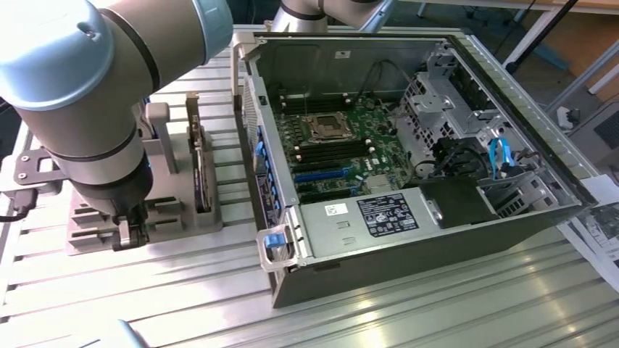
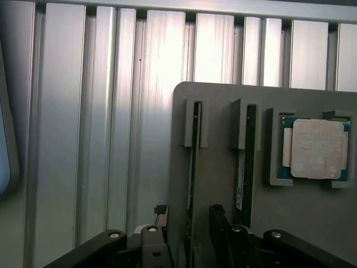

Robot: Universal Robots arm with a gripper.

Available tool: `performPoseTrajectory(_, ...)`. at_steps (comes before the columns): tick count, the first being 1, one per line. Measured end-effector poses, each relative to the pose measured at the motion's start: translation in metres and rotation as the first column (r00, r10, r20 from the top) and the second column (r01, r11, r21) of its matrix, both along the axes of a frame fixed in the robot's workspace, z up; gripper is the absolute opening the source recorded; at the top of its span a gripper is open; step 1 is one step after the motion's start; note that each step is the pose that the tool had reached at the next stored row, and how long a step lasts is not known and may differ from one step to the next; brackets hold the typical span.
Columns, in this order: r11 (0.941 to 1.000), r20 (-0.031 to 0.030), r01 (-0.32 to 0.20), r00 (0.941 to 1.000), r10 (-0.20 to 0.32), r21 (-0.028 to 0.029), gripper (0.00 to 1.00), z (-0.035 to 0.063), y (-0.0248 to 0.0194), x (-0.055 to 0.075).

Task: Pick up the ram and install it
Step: 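Pick up the ram and move it above insertion slot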

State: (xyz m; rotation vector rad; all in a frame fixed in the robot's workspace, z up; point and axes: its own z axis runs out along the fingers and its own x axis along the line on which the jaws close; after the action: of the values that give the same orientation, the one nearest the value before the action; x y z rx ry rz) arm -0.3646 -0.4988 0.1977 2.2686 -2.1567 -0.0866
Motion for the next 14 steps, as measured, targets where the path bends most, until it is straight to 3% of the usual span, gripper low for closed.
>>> performPoseTrajectory(7, 1.0000, 0.0021, 0.000, 1.0000, 0.000, -0.0001, 0.42, -0.0010, 0.0046, -0.0088)
performPoseTrajectory(14, 1.0000, 0.0043, 0.000, 1.0000, 0.000, 0.0000, 0.42, 0.0018, 0.0048, -0.0095)
